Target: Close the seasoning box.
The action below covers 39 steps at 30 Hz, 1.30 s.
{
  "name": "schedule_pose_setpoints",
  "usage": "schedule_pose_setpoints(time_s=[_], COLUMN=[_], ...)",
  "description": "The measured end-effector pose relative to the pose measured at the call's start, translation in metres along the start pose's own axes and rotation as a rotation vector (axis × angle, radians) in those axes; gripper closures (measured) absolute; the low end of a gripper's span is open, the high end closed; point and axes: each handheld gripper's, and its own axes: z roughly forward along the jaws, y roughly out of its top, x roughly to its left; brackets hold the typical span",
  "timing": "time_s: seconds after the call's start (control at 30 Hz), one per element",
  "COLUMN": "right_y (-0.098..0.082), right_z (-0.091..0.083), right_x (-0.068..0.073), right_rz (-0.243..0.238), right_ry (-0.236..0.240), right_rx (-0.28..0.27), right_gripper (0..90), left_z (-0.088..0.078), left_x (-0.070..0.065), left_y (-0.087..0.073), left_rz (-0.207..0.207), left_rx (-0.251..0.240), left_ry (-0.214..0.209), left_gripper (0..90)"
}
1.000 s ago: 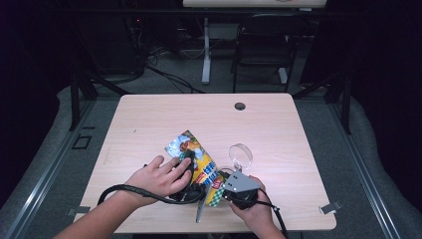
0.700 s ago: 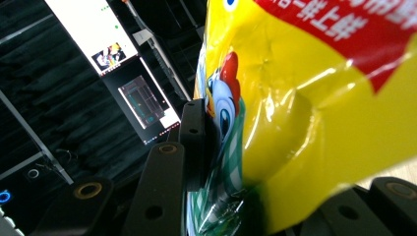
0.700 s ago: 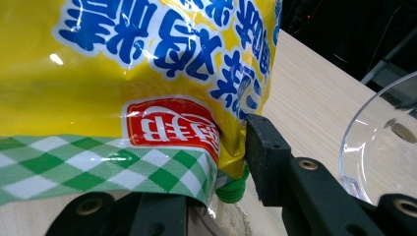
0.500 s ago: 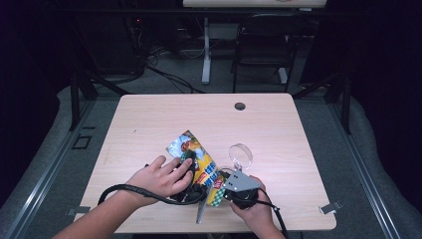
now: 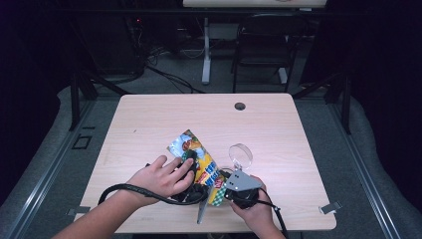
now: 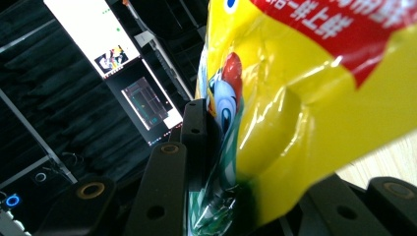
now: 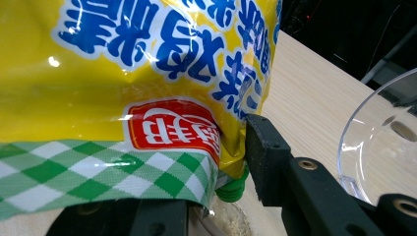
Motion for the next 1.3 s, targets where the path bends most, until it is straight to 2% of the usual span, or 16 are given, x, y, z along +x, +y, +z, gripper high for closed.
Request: schedule_pose_setpoints(time_s=[0.23,0.27,0.3,0.33,0.4,0.77,0.9,0.93,1.27,1.3], right_y=[-0.0002,-0.0003,-0.0003,-0.0002,-0.0001,0.0,0.0001,0.0001,0.0005,0.0005], right_z=[-0.0003,-0.0003,-0.0003,-0.0004,-0.0005,-0.0009,-0.0012,-0.0012,-0.002,-0.002], right_x=[-0.0008,-0.001,-0.001,-0.001,-0.0011,-0.0014,-0.0017,-0.0019,-0.0022,-0.0023], right_rz=[0.003,0.002,0.002,0.003,0.002,0.005,0.006,0.009,0.016,0.016], right_ry=[0.003,0.005,0.005,0.003,0.003,0.006,0.005,0.005,0.009,0.007], right_rx=[0.002,0.002,0.002,0.001,0.001,-0.003,-0.004,-0.007,-0.012,-0.013], right_gripper=[71.1,71.1,71.1,71.2,71.2,71.2,71.3,71.3,71.3,71.3], left_z=[-0.0002,-0.0005,-0.0005,-0.0003,-0.0005,-0.0012,-0.001,-0.0016,-0.0016,-0.0021], left_x=[0.0004,0.0009,0.0009,0.0007,0.0009,0.0028,0.0032,0.0041,0.0051,0.006], left_y=[0.0004,0.0006,0.0006,0.0004,0.0005,0.0011,0.0015,0.0015,0.0011,0.0013], left_rz=[0.011,0.014,0.014,-0.002,0.002,0.026,0.01,0.024,0.02,0.021], left_rx=[-0.001,0.008,0.008,-0.009,-0.008,-0.006,-0.014,-0.004,-0.013,-0.008], left_ry=[0.004,-0.024,-0.024,-0.005,-0.002,0.004,0.003,0.005,0.01,0.0], left_gripper=[74.6,74.8,75.0,75.0,75.1,75.6,75.7,75.7,75.9,75.8])
